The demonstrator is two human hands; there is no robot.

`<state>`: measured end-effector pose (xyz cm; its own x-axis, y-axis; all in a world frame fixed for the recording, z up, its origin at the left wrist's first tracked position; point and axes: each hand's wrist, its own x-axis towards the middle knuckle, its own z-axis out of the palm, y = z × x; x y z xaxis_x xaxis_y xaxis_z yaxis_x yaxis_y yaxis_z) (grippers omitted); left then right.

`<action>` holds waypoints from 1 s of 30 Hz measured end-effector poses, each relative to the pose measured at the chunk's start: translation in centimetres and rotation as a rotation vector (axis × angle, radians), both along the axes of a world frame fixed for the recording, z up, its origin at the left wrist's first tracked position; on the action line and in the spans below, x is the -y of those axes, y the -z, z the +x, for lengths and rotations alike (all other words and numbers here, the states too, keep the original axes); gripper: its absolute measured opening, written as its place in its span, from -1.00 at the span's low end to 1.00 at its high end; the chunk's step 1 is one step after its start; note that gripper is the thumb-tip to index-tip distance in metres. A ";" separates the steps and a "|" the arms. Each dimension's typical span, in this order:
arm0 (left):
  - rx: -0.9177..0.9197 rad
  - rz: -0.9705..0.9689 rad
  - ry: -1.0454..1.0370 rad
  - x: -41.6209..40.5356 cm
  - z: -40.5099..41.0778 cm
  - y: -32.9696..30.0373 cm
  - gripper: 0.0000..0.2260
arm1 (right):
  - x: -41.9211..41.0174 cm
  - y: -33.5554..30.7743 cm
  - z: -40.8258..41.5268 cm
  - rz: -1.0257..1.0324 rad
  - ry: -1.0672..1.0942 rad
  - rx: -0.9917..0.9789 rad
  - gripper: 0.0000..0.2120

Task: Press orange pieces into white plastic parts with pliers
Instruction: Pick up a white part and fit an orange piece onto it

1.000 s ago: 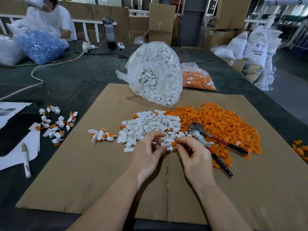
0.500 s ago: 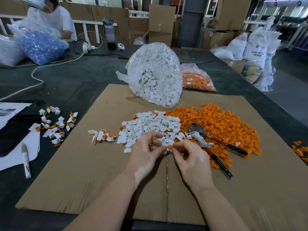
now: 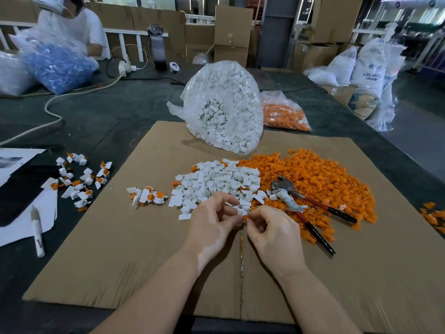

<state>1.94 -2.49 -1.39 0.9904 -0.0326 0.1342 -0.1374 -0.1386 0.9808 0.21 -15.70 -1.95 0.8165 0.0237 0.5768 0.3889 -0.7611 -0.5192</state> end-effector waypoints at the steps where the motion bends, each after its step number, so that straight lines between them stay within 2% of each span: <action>1: 0.012 0.012 -0.001 0.0 -0.1 0.0 -0.72 | 0.0 0.0 0.0 -0.007 0.000 0.000 -0.84; 7: 0.087 0.198 -0.015 0.2 -0.3 0.1 -0.68 | -0.1 0.2 0.0 -0.082 -0.005 -0.004 -0.81; 9: 0.041 0.137 -0.030 0.1 -0.1 0.0 -0.71 | -0.1 0.1 0.1 -0.057 -0.027 -0.011 -0.85; 11: -0.044 -0.003 -0.054 0.1 0.2 -0.1 -0.76 | 0.0 0.1 0.1 0.009 -0.043 -0.028 -0.92; 14: -0.134 -0.134 -0.054 -0.1 0.3 -0.3 -0.80 | 0.1 -0.1 0.1 0.107 -0.035 -0.029 -0.91; 21: -0.153 -0.144 -0.036 -0.3 0.4 -0.4 -0.82 | 0.2 -0.3 0.1 0.031 -0.116 -0.038 -0.77; 30: -0.153 -0.119 -0.025 -0.4 0.2 -0.5 -0.84 | 0.2 -0.3 0.3 0.026 -0.127 -0.038 -0.84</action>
